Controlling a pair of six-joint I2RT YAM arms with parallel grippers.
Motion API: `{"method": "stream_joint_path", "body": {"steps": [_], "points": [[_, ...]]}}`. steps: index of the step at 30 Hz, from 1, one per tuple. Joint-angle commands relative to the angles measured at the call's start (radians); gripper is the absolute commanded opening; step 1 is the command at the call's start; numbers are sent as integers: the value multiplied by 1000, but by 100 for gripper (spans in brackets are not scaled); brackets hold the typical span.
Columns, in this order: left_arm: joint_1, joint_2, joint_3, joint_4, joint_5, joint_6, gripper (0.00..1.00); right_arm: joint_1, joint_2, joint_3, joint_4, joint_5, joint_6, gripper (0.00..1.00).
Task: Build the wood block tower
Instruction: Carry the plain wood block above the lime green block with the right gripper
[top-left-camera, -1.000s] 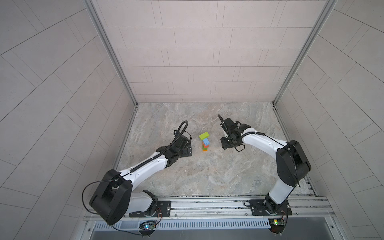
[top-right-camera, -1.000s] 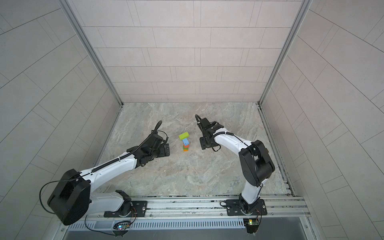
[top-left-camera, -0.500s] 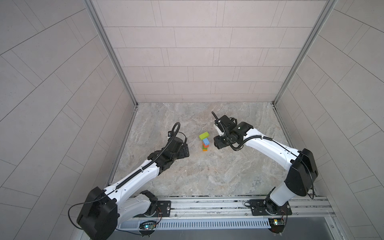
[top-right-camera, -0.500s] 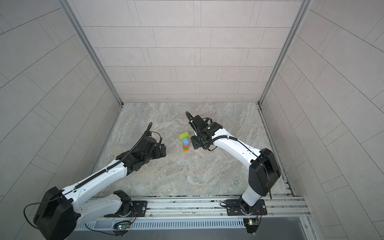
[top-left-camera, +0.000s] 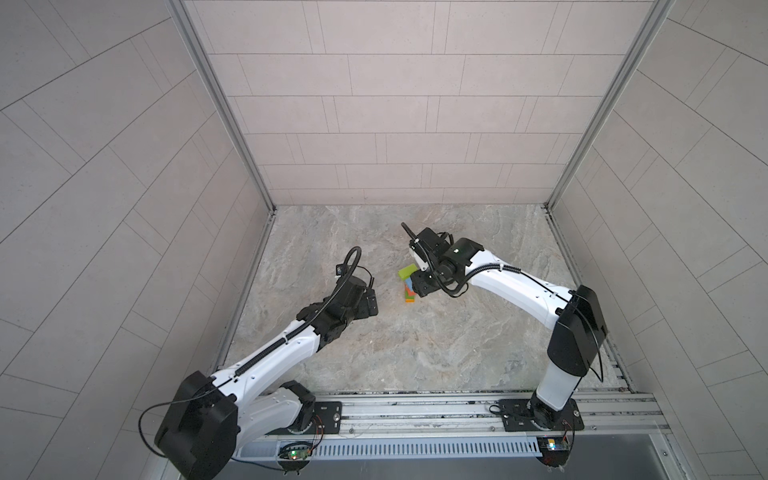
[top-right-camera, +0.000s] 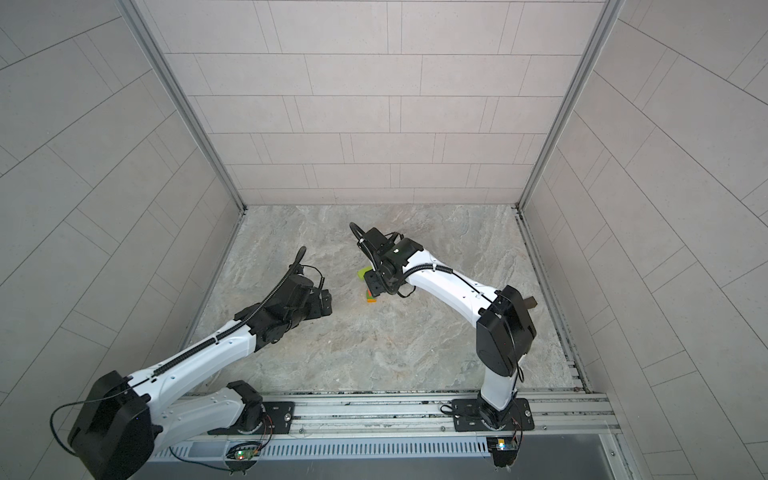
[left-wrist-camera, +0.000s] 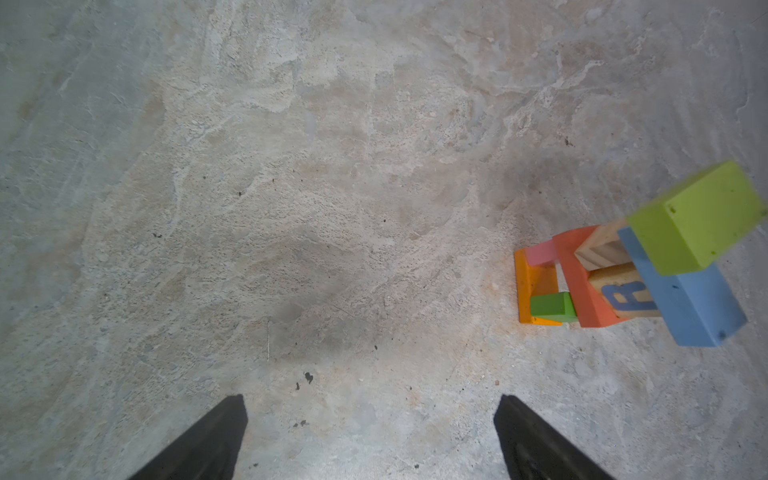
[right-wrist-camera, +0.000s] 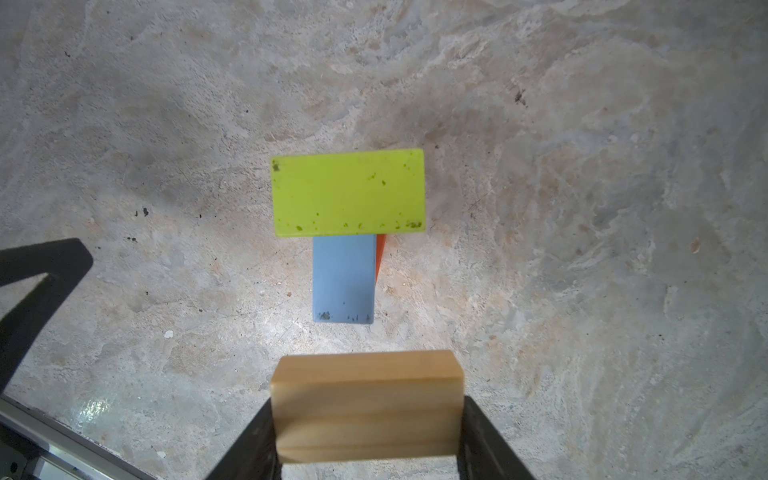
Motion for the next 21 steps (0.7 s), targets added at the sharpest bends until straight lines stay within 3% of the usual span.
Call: {"method": "stream_joint_path", "body": {"steps": [1,21], "points": [[13,10,-12,30,12,5,100,8,28,41,-38,5,2,49],[28,-19,-33,62,43,4,100,13,130,123,-51,-5,-2,48]]}}
